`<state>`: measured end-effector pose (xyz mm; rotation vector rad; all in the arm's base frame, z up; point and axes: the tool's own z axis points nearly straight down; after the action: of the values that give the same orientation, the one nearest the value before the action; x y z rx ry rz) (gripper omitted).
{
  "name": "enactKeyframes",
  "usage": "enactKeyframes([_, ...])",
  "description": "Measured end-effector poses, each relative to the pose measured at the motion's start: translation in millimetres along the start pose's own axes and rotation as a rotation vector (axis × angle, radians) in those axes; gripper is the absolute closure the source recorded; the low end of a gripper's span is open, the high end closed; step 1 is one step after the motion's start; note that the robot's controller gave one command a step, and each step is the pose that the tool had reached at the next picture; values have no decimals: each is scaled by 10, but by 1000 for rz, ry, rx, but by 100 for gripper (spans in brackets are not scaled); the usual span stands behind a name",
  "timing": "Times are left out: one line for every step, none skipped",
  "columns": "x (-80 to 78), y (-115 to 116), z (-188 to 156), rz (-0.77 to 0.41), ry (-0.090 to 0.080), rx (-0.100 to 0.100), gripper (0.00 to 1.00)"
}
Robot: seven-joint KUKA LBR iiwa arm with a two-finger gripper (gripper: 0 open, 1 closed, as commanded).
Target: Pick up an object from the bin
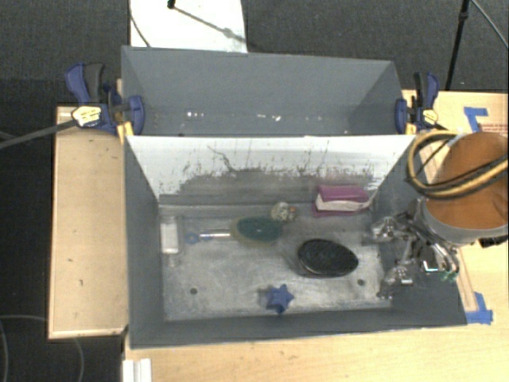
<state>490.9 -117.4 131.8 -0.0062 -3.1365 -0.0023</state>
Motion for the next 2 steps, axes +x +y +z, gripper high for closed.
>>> enactKeyframes([-299,461,546,111,-4,-2,0])
enactKeyframes([-301,427,522,109,-7,2,100])
